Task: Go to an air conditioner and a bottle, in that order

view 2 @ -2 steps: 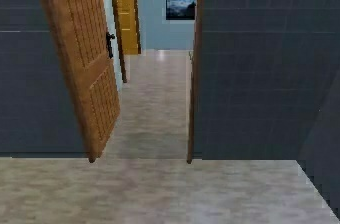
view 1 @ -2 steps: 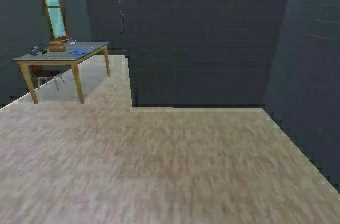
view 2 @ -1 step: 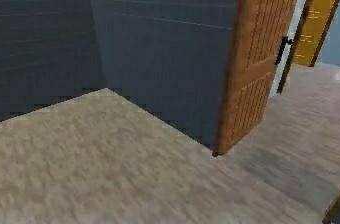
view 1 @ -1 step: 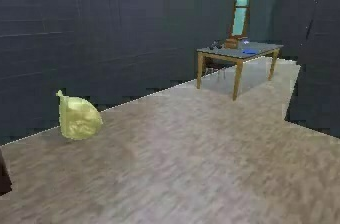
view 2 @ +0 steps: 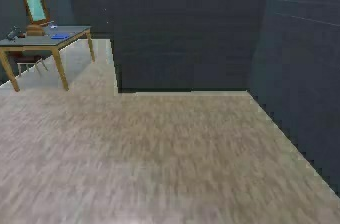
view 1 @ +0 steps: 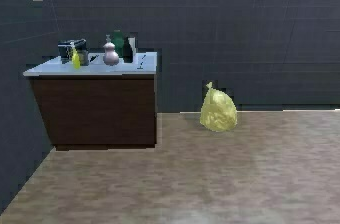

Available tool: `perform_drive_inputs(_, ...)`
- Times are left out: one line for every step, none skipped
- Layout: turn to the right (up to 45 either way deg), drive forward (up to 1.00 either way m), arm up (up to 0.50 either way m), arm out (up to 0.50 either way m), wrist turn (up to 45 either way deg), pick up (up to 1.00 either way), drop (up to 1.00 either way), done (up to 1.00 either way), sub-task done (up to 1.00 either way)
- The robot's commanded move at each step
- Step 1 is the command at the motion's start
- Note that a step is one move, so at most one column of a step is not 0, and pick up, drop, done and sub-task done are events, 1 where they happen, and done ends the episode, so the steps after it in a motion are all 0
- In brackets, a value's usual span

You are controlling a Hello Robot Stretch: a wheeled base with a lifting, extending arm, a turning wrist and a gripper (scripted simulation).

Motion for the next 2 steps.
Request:
perform_drive_inputs(0.0,0.5,0.0,0.0,0.0,0.0,0.0,0.0,0.0)
perform_drive_inputs(-15.0,0.0,0.0,0.0,0.0,0.0,0.0,0.0,0.0)
